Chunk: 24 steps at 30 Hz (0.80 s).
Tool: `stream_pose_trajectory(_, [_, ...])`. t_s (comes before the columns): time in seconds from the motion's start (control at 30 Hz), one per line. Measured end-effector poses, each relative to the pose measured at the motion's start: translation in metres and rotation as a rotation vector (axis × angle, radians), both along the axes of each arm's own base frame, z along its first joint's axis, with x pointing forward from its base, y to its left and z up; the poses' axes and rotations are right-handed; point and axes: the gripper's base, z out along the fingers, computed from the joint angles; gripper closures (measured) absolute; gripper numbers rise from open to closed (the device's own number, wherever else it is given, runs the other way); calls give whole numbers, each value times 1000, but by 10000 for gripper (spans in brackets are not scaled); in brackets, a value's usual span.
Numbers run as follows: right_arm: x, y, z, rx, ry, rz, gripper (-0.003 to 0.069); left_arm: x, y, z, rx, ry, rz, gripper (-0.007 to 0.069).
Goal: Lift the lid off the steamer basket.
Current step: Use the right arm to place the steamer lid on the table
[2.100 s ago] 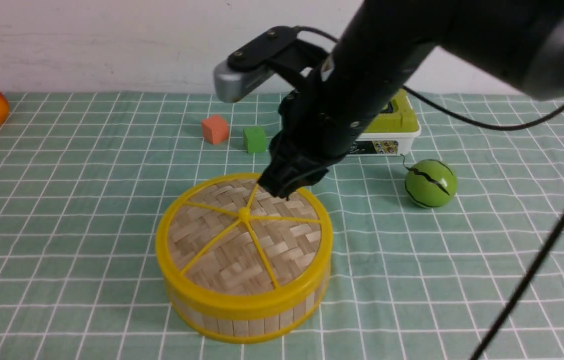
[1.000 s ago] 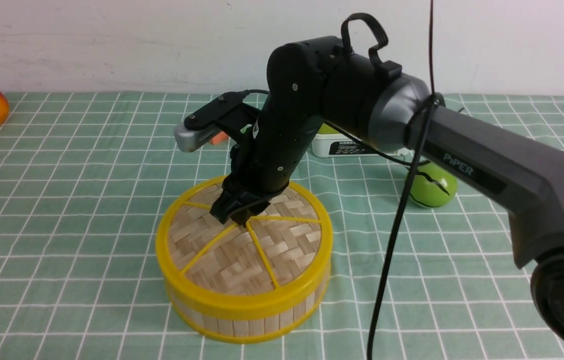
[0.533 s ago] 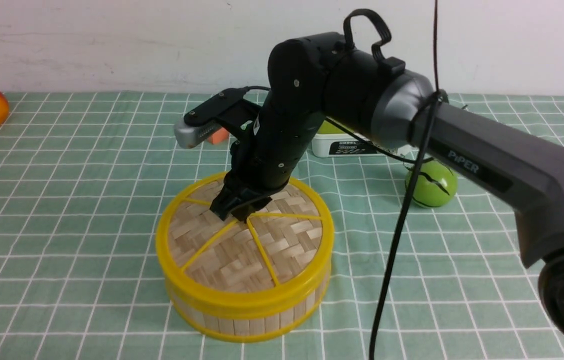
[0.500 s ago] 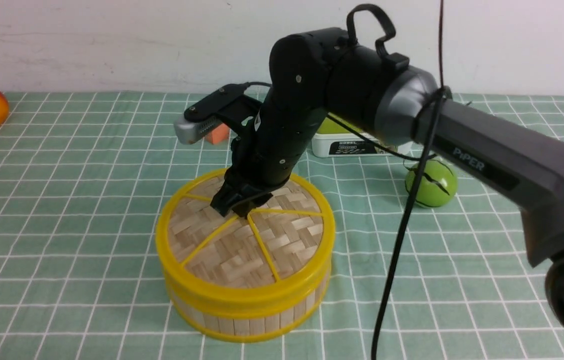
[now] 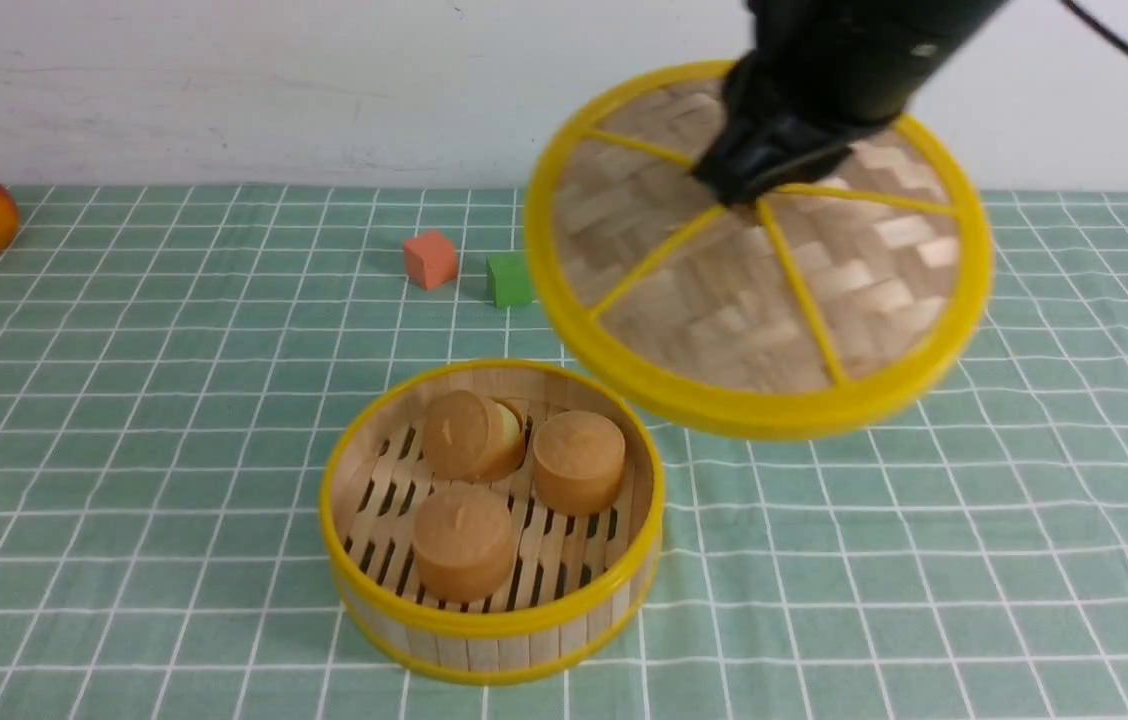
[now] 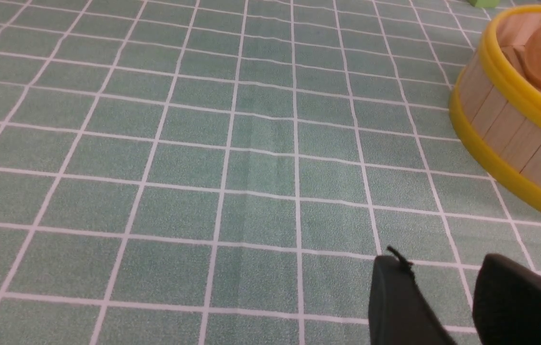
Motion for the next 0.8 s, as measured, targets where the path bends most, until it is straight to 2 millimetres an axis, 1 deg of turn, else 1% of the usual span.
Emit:
stream_pose_trajectory(0.07, [-7, -23, -6, -12, 31, -49, 574, 0, 0, 0, 0, 0, 0, 386])
stream_pose_trajectory(0.13, [-15, -50, -25, -35, 100, -114, 574, 0, 0, 0, 0, 0, 0, 386])
stream_pose_trajectory(0.17, [-18, -63, -40, -47, 145, -153, 574, 0, 0, 0, 0, 0, 0, 386])
stream_pose_trajectory(0.2, [-19, -66, -44, -46, 157, -158, 574, 0, 0, 0, 0, 0, 0, 386])
stream_pose_trajectory(0.23, [-21, -79, -60, -40, 187, -200, 574, 0, 0, 0, 0, 0, 0, 386])
stream_pose_trajectory(0.27, [-19, -86, -71, -21, 197, -230, 574, 0, 0, 0, 0, 0, 0, 386])
stream_pose_trajectory(0.33, [-17, -93, -93, 4, 224, -265, 574, 0, 0, 0, 0, 0, 0, 386])
stream_pose_trajectory(0.37, [-17, -95, -95, 7, 226, -270, 574, 0, 0, 0, 0, 0, 0, 386])
stream_pose_trajectory(0.4, [-13, -95, -113, 31, 231, -285, 574, 0, 0, 0, 0, 0, 0, 386])
stream_pose_trajectory(0.5, [-7, -93, -129, 58, 221, -297, 574, 0, 0, 0, 0, 0, 0, 386])
stream_pose_trajectory(0.53, [0, -91, -141, 75, 212, -305, 574, 0, 0, 0, 0, 0, 0, 386])
stream_pose_trajectory(0.63, [15, -87, -160, 89, 190, -318, 574, 0, 0, 0, 0, 0, 0, 386])
stream_pose_trajectory(0.67, [16, -87, -162, 90, 189, -318, 574, 0, 0, 0, 0, 0, 0, 386])
stream_pose_trajectory(0.73, [29, -85, -182, 80, 200, -325, 574, 0, 0, 0, 0, 0, 0, 386])
stream_pose_trajectory(0.8, [35, -83, -195, 70, 219, -329, 574, 0, 0, 0, 0, 0, 0, 386])
